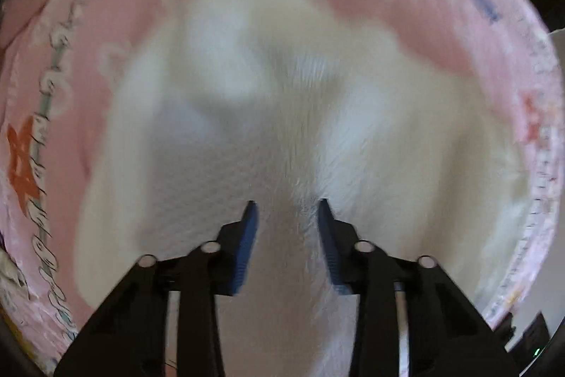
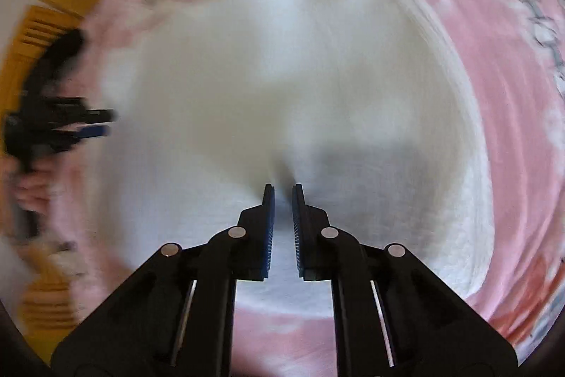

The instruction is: Fold large clothes

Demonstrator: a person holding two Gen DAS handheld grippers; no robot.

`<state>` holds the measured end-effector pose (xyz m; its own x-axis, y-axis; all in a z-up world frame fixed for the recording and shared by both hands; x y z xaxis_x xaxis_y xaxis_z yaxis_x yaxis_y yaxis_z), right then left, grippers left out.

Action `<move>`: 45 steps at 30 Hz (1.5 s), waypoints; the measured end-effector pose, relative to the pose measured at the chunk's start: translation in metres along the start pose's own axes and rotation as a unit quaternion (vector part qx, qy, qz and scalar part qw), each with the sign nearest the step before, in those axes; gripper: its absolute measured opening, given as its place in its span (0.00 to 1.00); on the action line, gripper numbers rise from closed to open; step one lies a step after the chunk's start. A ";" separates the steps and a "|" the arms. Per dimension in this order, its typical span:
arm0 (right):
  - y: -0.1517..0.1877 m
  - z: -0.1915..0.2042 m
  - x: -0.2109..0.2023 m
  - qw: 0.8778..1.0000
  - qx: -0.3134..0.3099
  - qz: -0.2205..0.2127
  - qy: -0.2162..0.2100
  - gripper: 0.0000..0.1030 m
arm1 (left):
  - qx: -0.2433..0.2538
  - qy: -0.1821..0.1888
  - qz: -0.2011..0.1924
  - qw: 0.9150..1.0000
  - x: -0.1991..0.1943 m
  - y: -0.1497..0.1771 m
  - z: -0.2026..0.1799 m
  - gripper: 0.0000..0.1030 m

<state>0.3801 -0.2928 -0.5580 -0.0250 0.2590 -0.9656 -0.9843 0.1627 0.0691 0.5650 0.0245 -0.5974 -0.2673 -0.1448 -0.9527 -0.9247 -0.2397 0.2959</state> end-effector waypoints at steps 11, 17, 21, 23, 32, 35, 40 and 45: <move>-0.020 -0.031 -0.004 0.992 0.110 -0.055 0.021 0.00 | -0.008 0.008 0.009 1.000 0.018 -0.029 0.007 0.36; 0.031 -0.052 -0.058 0.986 0.138 -0.077 -0.043 0.03 | 0.063 0.027 -0.042 0.997 -0.037 0.023 -0.032 0.35; 0.081 -0.072 -0.053 0.972 0.213 -0.042 -0.089 0.03 | 0.127 0.070 -0.028 0.989 -0.041 0.069 -0.092 0.40; 0.100 -0.084 -0.046 0.954 0.263 -0.026 -0.142 0.03 | 0.132 0.047 -0.017 0.990 -0.024 0.078 -0.112 0.37; 0.109 -0.088 -0.027 0.938 0.302 -0.007 -0.167 0.04 | 0.076 0.021 0.016 0.997 0.035 0.054 -0.121 0.33; 0.102 -0.086 -0.021 0.932 0.309 -0.003 -0.188 0.04 | 0.104 -0.009 0.005 0.994 0.047 0.050 -0.129 0.33; 0.093 -0.084 -0.015 0.920 0.310 -0.002 -0.242 0.13 | 0.121 -0.041 -0.012 0.992 0.039 0.062 -0.139 0.33; 0.096 -0.091 -0.016 0.900 0.341 -0.022 -0.271 0.61 | 0.130 -0.029 -0.018 0.991 0.017 0.077 -0.138 0.32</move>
<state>0.2699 -0.3680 -0.5585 0.2820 0.6338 -0.7203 -0.6412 0.6829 0.3499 0.5271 -0.1289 -0.5814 -0.2419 -0.0831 -0.9667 -0.9703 0.0125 0.2417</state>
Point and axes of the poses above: each gripper's, at about its wrist camera, not at the fingertips, and x roughly the way its jaws point, z to its left, y to its underside, the point moved 3 cm from there along x, roughly the way its jaws point, and after that the axes turned 15 degrees about z, right-handed, at the moved point
